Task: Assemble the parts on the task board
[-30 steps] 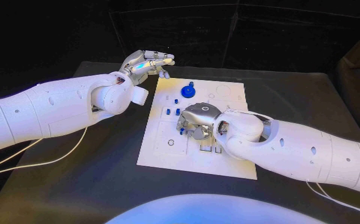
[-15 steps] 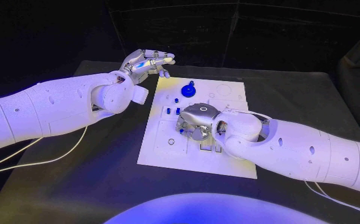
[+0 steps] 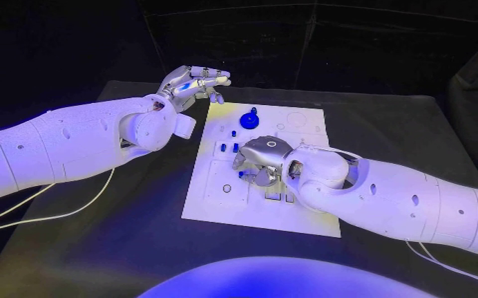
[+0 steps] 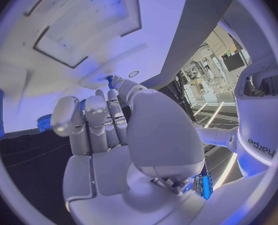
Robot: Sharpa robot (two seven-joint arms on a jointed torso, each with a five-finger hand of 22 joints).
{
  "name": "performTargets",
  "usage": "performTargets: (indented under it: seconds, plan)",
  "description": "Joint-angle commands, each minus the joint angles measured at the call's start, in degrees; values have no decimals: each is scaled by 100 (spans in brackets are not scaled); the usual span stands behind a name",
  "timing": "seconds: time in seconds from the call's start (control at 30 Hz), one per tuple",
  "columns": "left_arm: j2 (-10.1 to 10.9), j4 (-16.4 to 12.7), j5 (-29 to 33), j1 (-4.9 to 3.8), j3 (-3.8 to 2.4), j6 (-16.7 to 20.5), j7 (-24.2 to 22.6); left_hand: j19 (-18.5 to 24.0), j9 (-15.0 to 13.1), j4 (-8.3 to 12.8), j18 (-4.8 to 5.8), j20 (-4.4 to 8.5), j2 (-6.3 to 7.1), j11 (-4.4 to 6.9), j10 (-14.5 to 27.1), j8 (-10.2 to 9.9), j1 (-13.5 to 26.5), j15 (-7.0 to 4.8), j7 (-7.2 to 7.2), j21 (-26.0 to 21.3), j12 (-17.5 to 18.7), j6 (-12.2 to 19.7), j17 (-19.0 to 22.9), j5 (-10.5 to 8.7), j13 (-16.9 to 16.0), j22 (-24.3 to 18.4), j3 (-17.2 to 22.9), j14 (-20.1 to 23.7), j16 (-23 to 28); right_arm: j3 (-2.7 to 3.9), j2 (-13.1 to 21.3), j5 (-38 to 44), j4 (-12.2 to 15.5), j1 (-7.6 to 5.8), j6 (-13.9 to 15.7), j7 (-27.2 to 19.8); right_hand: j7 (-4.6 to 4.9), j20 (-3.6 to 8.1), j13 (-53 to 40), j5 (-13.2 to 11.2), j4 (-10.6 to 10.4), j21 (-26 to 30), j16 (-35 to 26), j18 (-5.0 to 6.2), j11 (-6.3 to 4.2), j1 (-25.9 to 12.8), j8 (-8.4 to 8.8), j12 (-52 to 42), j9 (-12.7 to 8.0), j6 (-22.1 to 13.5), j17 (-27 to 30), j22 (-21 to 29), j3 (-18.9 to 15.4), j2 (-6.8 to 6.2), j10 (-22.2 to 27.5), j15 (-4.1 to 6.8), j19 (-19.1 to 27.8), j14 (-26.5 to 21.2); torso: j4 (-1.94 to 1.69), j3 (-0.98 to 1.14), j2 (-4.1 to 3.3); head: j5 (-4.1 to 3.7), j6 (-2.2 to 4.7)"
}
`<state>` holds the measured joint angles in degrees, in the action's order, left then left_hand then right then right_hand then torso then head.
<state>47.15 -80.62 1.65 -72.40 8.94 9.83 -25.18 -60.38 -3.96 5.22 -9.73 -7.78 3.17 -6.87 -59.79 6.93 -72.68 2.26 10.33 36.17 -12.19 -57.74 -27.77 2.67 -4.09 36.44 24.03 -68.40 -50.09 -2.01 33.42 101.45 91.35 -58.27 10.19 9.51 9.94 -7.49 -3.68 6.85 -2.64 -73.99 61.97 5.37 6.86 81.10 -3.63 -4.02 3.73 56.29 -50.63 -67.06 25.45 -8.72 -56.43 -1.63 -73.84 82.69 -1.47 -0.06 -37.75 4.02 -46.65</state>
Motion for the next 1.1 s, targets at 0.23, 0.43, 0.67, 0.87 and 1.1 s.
performTargets:
  seconds: [0.23,0.43,0.67,0.87,1.1]
  plan:
    - [-1,6,19,-8,-5,-77,13,-46,10,14,-71,3,14,-5,49,3,-46,-30,35,-28,-31,21,5,13,6,-6,-35,-5,32,2,220,-57,205,-5,746,-196,1,-11,-34,35,54,183,-190,77,5,-95,-7,-201,8,-180,248,215,-233,2,192,5,105,-53,1,5,4,-3,26]
    - [23,7,19,-7,-4,-76,23,-48,9,9,-71,2,6,-7,55,4,-41,-28,38,-34,-35,23,12,13,7,-11,-43,-5,33,11,782,-388,688,-15,808,-283,-33,23,-68,150,80,108,-144,47,-47,-105,-65,-505,33,-54,206,107,-333,51,-55,47,-28,7,9,-6,17,-30,66]
    - [14,19,19,-7,-4,-86,23,-48,9,9,-71,2,6,-7,55,4,-41,-28,38,-34,-35,23,12,13,7,-11,-43,-5,33,35,1414,-746,957,-286,456,29,-122,93,-39,220,27,32,-89,18,-140,-252,-34,-739,19,-58,155,-1,-484,-30,-281,117,-138,52,37,-3,13,-119,177]
    - [6,32,19,-7,-2,-95,26,-49,9,8,-70,1,3,-7,57,5,-41,-27,37,-37,-37,24,15,13,7,-13,-46,-5,34,44,1722,-513,849,-460,312,332,-208,73,1,101,17,191,-252,52,-95,-267,-13,-668,14,-145,362,183,-861,-89,79,86,-32,10,24,-5,10,-208,261]
    - [-13,45,19,-6,0,-107,31,-49,9,8,-70,1,3,-7,57,5,-41,-27,37,-37,-37,24,15,13,7,-13,-46,-5,34,46,1802,-283,765,-501,342,429,-260,50,-3,69,-18,238,-275,59,-67,-170,-11,-698,13,-204,400,227,-1176,-19,241,65,-23,19,19,-2,9,-237,309]
